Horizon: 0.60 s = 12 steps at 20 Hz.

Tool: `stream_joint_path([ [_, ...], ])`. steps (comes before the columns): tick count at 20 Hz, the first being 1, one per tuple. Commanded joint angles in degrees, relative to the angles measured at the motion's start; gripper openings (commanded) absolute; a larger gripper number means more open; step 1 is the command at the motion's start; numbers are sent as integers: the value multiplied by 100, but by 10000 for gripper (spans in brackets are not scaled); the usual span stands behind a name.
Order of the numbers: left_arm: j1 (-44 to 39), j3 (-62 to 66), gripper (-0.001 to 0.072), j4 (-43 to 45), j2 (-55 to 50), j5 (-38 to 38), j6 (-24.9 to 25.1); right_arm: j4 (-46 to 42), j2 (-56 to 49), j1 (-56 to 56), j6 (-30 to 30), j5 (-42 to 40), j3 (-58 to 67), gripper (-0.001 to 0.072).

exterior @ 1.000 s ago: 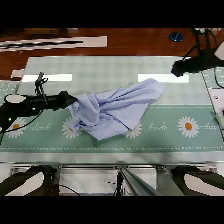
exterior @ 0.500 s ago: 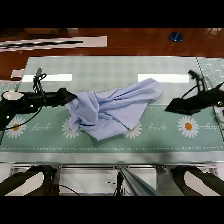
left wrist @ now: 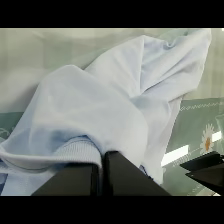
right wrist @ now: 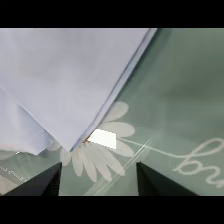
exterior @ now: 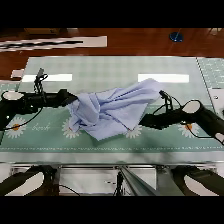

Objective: Fold the shirts.

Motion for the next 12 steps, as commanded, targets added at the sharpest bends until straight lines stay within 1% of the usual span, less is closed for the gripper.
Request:
stream_joint_path([
  [1, 7, 7, 68, 0, -4, -31, 4, 490, -400, 664, 111, -629, -72, 543],
  [4, 7, 9, 68, 0, -2, -63, 4, 890, -732, 1113, 114, -1196, -72, 536],
  [7, 7, 9, 67, 0, -4, -74, 4, 1360, -966, 1331, 120, -1609, -70, 534],
  [8, 7, 9, 67, 0, -4, -74, 4, 1572, -1054, 1331, 120, -1672, -70, 512],
  [9, 11, 9, 67, 0, -2, -76, 4, 1720, -1123, 1329, 116, -1746, -70, 432],
  [10, 11, 9, 66, 0, -4, -74, 4, 1805, -1163, 1329, 114, -1840, -70, 275],
  [11, 11, 9, 57, 0, -2, -74, 4, 1818, -1152, 1327, 114, -1934, -63, 52],
  [12, 11, 11, 50, 0, -2, -74, 4, 1812, -1119, 1314, 61, -1950, -22, 27],
])
